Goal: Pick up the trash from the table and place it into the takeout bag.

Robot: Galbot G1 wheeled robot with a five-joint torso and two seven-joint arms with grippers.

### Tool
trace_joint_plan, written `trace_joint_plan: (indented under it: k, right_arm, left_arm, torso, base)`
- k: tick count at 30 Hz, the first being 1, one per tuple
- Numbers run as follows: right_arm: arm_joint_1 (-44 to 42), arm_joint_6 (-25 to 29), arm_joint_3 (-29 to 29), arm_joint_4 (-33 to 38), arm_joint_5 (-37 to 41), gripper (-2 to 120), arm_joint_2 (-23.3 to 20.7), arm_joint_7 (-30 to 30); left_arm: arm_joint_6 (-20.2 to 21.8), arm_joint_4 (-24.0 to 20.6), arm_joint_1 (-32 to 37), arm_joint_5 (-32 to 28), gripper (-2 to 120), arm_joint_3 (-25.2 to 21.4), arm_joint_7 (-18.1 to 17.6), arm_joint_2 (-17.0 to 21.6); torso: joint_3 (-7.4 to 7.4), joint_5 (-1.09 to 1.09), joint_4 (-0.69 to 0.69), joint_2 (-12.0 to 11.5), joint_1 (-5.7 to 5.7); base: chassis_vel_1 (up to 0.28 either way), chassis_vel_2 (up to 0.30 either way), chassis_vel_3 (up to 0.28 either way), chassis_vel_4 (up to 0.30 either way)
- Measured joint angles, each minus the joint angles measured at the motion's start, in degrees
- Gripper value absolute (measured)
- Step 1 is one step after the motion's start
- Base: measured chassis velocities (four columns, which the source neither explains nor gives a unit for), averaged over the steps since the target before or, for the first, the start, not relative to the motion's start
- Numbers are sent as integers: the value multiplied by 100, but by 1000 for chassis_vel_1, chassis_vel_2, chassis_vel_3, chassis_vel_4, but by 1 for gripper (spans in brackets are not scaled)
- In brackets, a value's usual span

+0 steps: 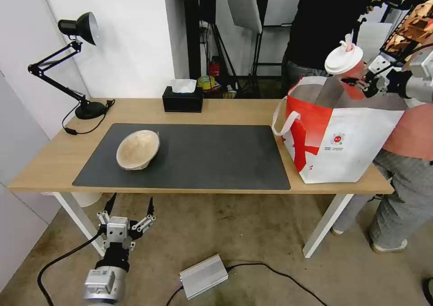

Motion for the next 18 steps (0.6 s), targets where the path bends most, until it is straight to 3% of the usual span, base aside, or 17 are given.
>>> trace_joint_plan:
  k: [18]
  right_arm:
    - [-124, 171, -197, -229, -182, 3, 35, -7]
  left_arm:
    - [-26, -23, 44, 16, 100, 11, -1, -68]
  torso:
    - [0, 0, 0, 0, 0]
  base:
    - [0, 0, 0, 0]
